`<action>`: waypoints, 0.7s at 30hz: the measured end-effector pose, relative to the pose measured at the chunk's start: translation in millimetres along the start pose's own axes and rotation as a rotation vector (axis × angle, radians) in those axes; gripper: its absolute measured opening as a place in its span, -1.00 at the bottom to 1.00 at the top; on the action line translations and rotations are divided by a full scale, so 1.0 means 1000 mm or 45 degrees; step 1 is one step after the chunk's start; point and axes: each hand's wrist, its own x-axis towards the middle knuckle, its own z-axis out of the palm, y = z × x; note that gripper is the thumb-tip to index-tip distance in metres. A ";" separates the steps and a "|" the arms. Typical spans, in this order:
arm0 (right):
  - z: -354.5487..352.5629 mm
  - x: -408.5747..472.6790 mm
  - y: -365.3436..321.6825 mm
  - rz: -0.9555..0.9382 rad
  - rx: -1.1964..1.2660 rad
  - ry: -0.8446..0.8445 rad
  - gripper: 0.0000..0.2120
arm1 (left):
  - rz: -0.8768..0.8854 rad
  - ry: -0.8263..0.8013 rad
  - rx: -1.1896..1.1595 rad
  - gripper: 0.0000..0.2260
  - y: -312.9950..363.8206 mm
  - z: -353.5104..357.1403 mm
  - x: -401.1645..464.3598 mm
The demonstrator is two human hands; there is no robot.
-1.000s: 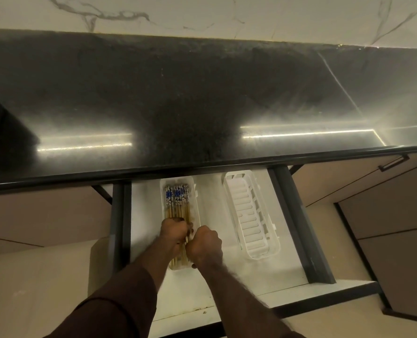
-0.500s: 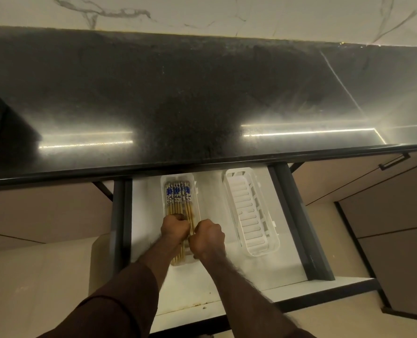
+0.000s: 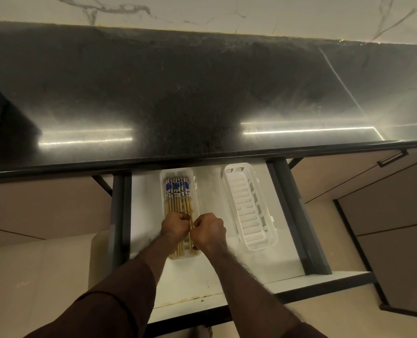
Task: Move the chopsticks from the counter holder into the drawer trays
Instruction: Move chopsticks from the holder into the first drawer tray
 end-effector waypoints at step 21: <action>-0.045 -0.034 -0.067 -0.383 0.255 0.089 -0.90 | 0.236 -0.035 -0.382 -0.83 0.048 -0.110 -0.079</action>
